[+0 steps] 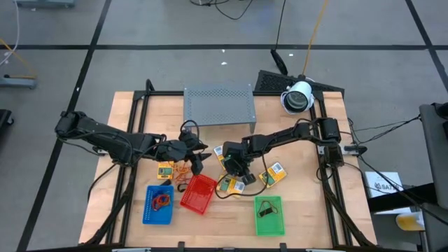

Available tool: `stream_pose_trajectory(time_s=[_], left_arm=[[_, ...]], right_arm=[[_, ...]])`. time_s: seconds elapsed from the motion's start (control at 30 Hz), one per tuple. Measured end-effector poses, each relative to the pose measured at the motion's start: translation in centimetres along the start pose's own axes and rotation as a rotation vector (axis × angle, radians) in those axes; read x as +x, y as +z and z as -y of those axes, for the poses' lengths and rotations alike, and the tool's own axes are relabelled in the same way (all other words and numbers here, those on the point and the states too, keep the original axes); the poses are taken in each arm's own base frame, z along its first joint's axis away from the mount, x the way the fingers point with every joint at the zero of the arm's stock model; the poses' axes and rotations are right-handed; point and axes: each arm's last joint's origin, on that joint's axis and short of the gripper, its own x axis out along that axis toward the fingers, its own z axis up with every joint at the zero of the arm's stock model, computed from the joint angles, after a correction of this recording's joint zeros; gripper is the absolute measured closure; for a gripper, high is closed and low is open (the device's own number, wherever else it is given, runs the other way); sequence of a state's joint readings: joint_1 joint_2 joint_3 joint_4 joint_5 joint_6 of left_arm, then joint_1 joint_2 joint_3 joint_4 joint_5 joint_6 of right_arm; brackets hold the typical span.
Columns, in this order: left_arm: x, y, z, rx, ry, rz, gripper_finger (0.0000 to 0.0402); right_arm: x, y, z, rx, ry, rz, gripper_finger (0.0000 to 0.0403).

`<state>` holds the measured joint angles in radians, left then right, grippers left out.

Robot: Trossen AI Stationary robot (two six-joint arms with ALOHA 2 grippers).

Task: Pick & Place Office Desk Supplies
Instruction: Put the blue spring keychain into the blue basket

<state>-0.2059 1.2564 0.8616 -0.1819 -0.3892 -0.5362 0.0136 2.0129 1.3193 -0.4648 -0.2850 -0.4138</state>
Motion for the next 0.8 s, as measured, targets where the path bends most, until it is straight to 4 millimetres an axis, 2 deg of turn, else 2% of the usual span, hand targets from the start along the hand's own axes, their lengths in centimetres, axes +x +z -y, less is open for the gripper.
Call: stream_pose_trajectory(time_s=[0.2, 0.53, 0.67, 0.8], left_arm=[[0.0, 0.0, 0.0, -0.009, 0.000, 0.000, 0.0213], [0.0, 0.0, 0.0, -0.012, 0.000, 0.000, 0.0213], [0.0, 0.0, 0.0, -0.012, 0.000, 0.001, 0.0213], [0.0, 0.1, 0.1, -0.010, -0.006, 0.011, 0.0213]], right_arm=[[0.0, 0.0, 0.0, 0.020, -0.003, -0.002, 0.0390], [-0.5, 0.5, -0.9, 0.066, -0.003, 0.011, 0.0398], [-1.9, 0.9, -2.1, 0.058, 0.007, 0.033, 0.0398], [-4.4, 2.4, -3.2, 0.036, -0.017, 0.137, 0.0399]])
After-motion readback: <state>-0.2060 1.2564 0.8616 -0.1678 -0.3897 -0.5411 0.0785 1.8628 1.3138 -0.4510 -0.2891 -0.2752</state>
